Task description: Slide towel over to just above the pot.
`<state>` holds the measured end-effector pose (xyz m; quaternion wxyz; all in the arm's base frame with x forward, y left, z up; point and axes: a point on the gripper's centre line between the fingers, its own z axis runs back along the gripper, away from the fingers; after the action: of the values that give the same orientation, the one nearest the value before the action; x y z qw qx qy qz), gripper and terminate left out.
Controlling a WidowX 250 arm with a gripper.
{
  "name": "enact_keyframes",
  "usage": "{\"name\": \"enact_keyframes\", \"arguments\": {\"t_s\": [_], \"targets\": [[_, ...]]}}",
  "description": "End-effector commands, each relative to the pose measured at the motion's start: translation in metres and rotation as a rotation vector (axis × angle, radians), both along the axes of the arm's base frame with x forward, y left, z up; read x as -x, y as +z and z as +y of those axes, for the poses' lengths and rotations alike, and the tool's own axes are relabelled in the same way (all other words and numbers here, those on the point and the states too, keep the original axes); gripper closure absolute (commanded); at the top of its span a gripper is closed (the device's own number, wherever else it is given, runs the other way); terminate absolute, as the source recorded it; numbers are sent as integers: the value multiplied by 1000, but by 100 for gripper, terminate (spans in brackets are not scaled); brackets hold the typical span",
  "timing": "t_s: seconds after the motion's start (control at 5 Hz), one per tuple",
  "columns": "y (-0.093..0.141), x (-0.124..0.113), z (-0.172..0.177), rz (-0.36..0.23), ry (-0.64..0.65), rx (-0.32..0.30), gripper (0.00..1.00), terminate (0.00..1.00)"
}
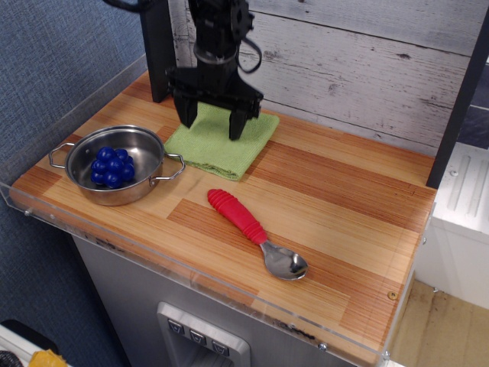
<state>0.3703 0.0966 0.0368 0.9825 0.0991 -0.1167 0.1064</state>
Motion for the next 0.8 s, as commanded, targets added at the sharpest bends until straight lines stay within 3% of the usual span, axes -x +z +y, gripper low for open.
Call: {"name": "enact_keyframes", "arguments": {"t_s": [0.0, 0.2, 0.4, 0.6], "targets": [[50, -5, -14, -115, 4, -17, 0, 0], [64, 3, -21, -112, 9, -47, 0, 0], [73, 23, -37, -71, -21, -37, 0, 0], [86, 42, -64, -77, -71, 29, 0, 0]]}}
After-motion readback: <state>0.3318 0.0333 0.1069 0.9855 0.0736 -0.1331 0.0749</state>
